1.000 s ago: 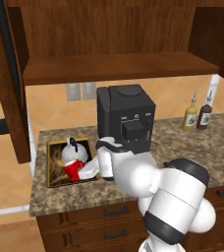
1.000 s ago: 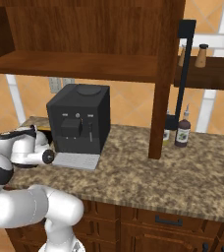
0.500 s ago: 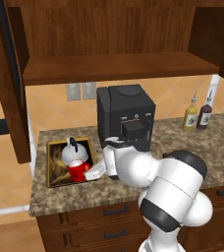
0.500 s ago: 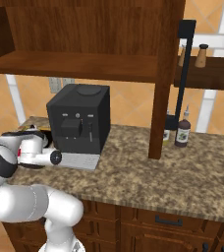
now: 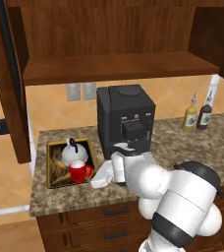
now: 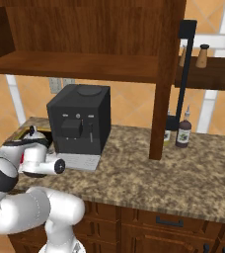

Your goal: Pick the kettle from the counter and place it on the tray. Then pick the mug from the cabinet and place it on the tray. Then close the cabinet doors.

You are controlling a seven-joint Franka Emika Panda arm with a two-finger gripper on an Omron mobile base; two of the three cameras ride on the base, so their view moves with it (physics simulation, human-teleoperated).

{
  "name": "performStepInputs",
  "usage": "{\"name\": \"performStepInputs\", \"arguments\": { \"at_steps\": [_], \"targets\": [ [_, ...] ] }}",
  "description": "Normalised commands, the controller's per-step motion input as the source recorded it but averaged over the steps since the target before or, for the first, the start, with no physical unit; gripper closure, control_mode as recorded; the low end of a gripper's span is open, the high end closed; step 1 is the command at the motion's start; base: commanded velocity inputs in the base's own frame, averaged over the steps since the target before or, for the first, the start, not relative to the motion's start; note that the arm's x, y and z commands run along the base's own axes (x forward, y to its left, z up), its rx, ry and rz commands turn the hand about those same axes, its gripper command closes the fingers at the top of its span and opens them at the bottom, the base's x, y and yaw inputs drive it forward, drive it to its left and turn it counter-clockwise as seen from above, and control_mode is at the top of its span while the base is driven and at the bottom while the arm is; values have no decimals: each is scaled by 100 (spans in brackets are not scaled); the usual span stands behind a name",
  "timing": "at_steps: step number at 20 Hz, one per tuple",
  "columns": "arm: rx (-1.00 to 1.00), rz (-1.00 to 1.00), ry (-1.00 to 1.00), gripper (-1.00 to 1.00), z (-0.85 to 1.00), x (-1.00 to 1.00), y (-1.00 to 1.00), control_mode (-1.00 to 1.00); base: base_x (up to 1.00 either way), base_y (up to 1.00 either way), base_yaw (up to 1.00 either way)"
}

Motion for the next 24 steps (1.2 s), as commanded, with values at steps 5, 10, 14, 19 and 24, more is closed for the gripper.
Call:
{"name": "performStepInputs", "arguments": {
  "at_steps": [5,10,14,19,24],
  "targets": [
    [0,5,-11,-100,40,-52,-2,-100,0,0,0],
    [-8,-6,16,-100,100,-36,-12,-100,0,0,0],
    [-18,-13,34,-100,69,-49,-33,-100,0,0,0],
    [-15,-17,26,-100,32,-50,-43,-100,0,0,0],
    [-2,-5,3,-100,1,-6,-12,-100,0,0,0]
  ]
}}
